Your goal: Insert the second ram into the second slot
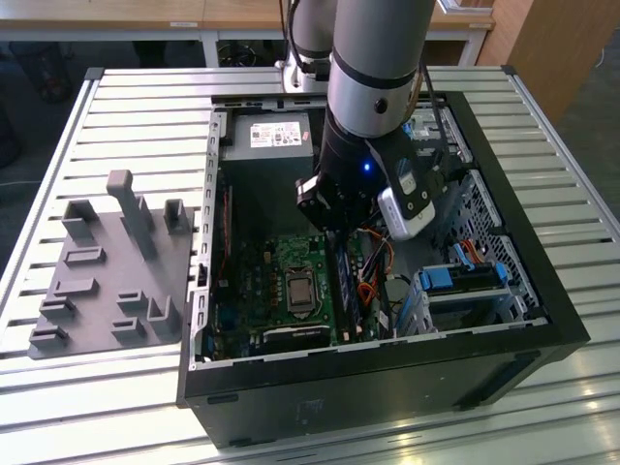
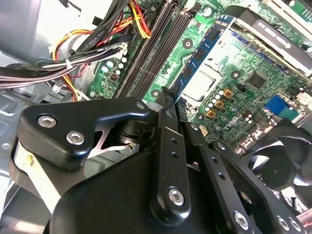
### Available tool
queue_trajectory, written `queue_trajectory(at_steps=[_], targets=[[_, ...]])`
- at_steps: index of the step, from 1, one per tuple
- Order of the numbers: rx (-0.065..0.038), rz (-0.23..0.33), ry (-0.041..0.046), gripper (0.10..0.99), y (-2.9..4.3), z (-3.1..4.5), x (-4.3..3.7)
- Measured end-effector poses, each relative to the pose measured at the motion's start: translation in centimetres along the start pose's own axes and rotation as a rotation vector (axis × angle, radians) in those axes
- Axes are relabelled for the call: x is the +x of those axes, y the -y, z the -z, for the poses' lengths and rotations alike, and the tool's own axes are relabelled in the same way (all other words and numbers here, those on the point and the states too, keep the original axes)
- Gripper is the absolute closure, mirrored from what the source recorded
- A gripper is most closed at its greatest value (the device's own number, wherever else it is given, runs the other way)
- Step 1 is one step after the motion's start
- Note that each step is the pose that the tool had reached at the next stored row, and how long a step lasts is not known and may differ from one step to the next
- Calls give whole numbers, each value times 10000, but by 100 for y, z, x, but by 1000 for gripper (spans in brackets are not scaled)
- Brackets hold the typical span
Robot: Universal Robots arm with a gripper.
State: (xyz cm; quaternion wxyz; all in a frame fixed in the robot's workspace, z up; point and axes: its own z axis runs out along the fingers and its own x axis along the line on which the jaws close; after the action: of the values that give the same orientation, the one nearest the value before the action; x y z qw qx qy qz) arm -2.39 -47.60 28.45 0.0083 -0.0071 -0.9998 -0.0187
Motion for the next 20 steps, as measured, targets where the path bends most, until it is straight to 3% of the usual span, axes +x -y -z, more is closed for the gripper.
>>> queue_trajectory(at_steps=[7, 20], targets=[[0, -27, -3, 949, 4, -114, -2], [-1, -29, -6, 949, 8, -227, -4]])
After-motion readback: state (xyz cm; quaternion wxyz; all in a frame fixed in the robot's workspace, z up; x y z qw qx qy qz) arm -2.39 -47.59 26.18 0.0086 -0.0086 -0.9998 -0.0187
